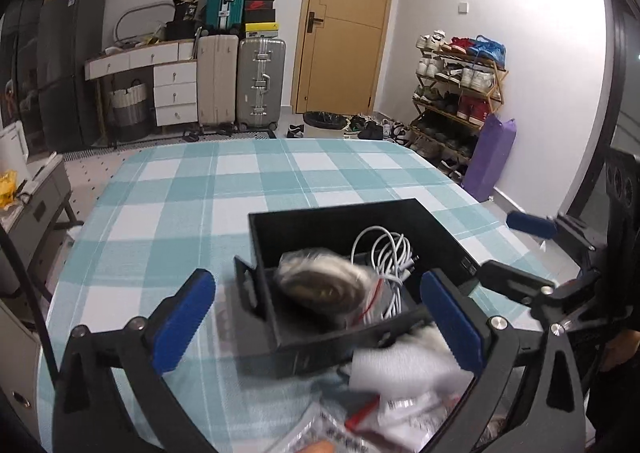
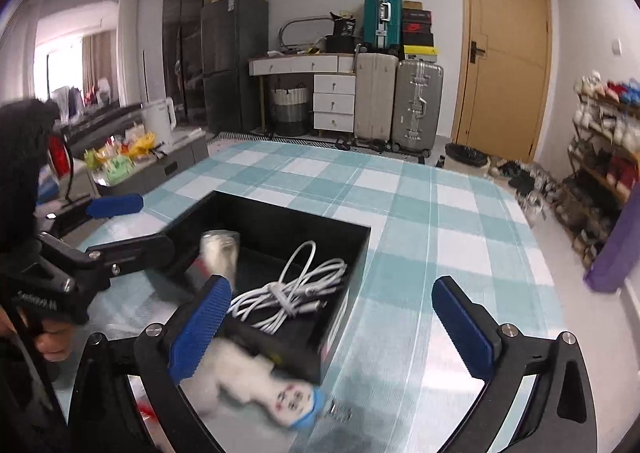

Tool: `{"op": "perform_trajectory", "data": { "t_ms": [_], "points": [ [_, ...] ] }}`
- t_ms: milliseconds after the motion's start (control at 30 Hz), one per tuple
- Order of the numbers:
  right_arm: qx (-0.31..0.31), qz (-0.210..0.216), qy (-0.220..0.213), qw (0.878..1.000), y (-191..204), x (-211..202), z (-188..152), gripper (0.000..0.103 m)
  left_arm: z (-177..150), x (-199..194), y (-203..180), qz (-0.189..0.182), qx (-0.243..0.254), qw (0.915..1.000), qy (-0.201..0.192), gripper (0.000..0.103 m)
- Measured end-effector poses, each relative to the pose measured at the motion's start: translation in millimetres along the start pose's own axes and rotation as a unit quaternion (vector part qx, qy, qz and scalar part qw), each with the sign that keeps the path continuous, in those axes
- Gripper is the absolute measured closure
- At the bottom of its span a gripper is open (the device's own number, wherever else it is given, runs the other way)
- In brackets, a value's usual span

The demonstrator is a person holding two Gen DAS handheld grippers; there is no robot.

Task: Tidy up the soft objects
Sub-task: 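Open the left gripper over the box while the right gripper releases the cable inside, then grasp the adidas bag of white laces with the right gripper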

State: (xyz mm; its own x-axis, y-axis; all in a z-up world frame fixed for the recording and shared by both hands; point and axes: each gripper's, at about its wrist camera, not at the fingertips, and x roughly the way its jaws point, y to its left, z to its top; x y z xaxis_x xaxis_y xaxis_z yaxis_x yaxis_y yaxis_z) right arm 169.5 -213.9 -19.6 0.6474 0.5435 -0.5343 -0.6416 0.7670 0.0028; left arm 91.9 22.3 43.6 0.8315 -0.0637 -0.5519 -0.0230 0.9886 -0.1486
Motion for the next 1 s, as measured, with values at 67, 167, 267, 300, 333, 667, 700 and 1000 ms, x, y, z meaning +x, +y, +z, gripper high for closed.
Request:
{"op": "perform_trajectory", "data": {
  "t_ms": [67, 167, 267, 300, 333, 667, 700, 1000],
  "points": [
    [0.02, 0.018, 0.004, 1.0, -2.3, -12.1, -6.0, 0.001, -4.8, -10.0, 3.2, 0.003, -0.007, 1.0, -0.006, 0.0],
    [0.032, 0.027, 0.005, 0.999, 0.5, -27.5, -15.0, 0.001, -14.6, -23.9, 5.3, 0.006, -0.006, 0.9999, -0.009, 0.0],
    [0.03, 0.024, 0.01, 0.999, 8.3, -40.2, -24.5, 0.001, -24.5, -35.6, 4.6, 0.012, 0.001, 0.9999, -0.011, 0.0],
    [0.029, 0.024, 0.013, 0.999, 11.2, -43.9, -28.2, 0.001, -28.3, -38.2, 5.2, 0.012, 0.001, 0.9999, -0.009, 0.0],
    [0.029, 0.023, 0.014, 0.999, 13.4, -46.0, -31.2, 0.001, -31.0, -39.8, 5.9, 0.014, -0.002, 0.9999, -0.007, 0.0],
    [0.014, 0.047, 0.048, 0.998, 39.6, -58.8, -67.2, 0.001, -56.2, -54.5, 5.3, 0.027, 0.003, 0.9996, -0.004, 0.0],
    [0.011, 0.048, 0.052, 0.997, 42.4, -59.7, -71.3, 0.001, -58.5, -54.6, 5.2, 0.029, 0.005, 0.9996, -0.005, 0.0],
    [-0.001, 0.076, 0.087, 0.993, 56.5, -56.2, -95.7, 0.001, -72.1, -45.9, 5.2, 0.03, 0.02, 0.9993, 0.011, 0.0]
  ]
}}
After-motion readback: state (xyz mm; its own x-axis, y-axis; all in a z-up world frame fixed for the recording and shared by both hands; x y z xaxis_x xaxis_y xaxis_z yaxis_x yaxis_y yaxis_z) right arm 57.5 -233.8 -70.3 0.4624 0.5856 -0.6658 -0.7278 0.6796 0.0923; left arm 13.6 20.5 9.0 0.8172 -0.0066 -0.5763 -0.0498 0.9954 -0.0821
